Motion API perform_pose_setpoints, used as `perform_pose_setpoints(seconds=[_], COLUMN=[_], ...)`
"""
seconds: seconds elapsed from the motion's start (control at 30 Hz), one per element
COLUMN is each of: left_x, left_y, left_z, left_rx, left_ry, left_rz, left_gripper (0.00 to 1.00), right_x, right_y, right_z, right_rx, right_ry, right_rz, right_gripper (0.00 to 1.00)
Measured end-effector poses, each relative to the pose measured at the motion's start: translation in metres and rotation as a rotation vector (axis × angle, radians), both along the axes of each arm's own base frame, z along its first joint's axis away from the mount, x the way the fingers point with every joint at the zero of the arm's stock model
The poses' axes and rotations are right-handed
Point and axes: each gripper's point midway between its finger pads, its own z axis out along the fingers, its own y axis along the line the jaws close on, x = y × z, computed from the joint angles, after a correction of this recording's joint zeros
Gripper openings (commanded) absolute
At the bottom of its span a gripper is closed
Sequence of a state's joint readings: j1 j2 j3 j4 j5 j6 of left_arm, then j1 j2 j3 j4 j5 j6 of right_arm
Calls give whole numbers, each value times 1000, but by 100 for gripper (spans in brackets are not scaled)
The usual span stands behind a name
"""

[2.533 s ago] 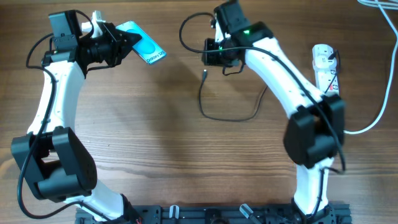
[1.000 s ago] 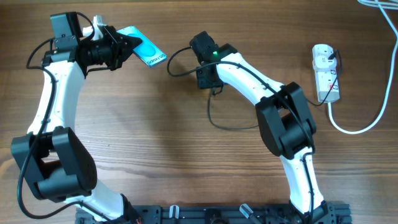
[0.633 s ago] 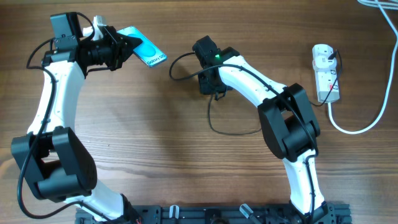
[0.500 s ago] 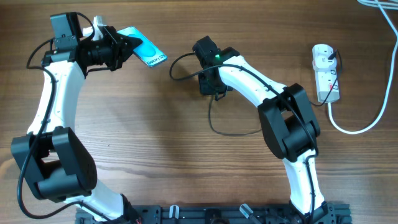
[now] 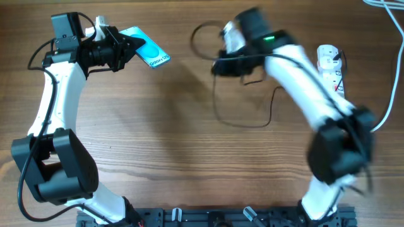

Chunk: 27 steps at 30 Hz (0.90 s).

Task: Plug charger to phone and switch on socket
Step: 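Lift the cable plug with the right gripper toward the phone's bottom port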

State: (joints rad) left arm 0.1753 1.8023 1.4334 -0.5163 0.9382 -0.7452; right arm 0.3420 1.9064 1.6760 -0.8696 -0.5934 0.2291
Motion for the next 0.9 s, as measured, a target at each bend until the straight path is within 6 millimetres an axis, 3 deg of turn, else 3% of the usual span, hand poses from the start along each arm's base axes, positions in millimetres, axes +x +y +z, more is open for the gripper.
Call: perform_pose_setpoints(seconds=[0.07, 0.17, 0.23, 0.43, 0.6, 0.73, 0.9], left_x=[1, 2, 1, -10, -22, -38, -45], left_y=[-4, -10, -17, -56, -76, -94, -102], left_z=[8, 20, 31, 61, 71, 82, 84], left_rx=[-26, -62, -92, -177, -221, -270, -280], left_ry=[-35, -94, -141, -288, -324, -385, -414], left_rz=[-26, -70, -113, -296, -390, -506, -552], left_gripper=[4, 4, 4, 4, 4, 4, 4], right_x=[-23, -48, -64, -91, -95, -93, -94], right_y=[-15, -11, -2, 21, 47, 52, 53], right_z=[58, 93, 93, 39, 59, 75, 82], right_rx=[82, 168, 247, 470, 583, 641, 670], right_ry=[-78, -159, -174, -90, -115, -97, -71], right_rz=[50, 146, 215, 303, 352, 350, 347], right_gripper=[4, 4, 5, 4, 4, 4, 4])
